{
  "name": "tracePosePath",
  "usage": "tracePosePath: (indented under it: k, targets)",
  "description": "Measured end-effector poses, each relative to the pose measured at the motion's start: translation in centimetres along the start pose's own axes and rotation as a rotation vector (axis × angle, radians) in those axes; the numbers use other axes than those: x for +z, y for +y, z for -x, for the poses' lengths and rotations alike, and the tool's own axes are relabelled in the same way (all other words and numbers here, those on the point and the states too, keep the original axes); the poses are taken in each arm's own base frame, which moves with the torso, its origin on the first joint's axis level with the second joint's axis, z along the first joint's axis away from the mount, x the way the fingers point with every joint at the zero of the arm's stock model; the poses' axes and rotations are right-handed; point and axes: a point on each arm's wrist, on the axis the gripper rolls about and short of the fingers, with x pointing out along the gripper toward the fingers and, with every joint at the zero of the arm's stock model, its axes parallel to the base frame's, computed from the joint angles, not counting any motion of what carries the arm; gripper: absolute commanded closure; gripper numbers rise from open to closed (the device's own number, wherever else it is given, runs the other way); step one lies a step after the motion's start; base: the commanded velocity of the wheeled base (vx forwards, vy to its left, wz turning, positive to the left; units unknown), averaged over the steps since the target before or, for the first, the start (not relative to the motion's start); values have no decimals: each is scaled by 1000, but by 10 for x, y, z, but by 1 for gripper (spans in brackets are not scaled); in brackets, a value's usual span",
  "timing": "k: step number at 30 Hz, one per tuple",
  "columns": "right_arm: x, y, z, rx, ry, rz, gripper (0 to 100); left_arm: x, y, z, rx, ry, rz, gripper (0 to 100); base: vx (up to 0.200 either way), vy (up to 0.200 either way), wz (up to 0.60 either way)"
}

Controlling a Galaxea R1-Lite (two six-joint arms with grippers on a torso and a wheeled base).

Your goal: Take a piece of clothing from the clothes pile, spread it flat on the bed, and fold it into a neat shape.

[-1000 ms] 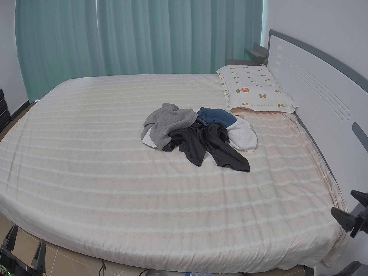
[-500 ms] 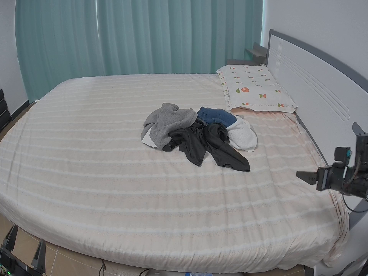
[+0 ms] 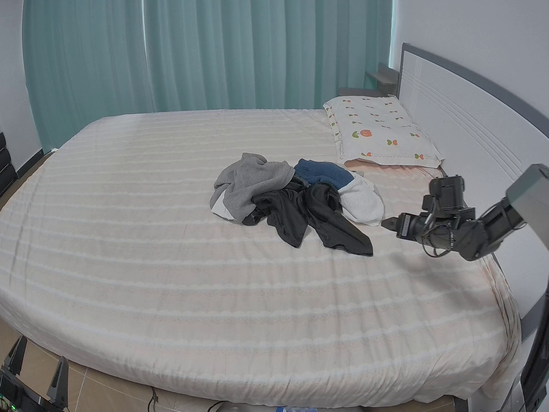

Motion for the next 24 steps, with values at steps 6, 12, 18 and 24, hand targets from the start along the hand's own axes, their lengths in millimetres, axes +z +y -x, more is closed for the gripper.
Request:
tracePosePath:
  k: [6, 12, 18, 24]
  targets:
    - [-9, 16, -71, -28, -2, -79, 0, 0, 0, 0, 0, 0, 0, 0, 0, 0, 0]
    - [-23, 31, -120, -66, 18, -147, 0, 0, 0, 0, 0, 0, 0, 0, 0, 0, 0]
    - [-42, 39, -154, -104, 64, -195, 0, 0, 0, 0, 0, 0, 0, 0, 0, 0, 0]
    - [-51, 42, -172, -108, 57, -210, 0, 0, 0, 0, 0, 0, 0, 0, 0, 0, 0]
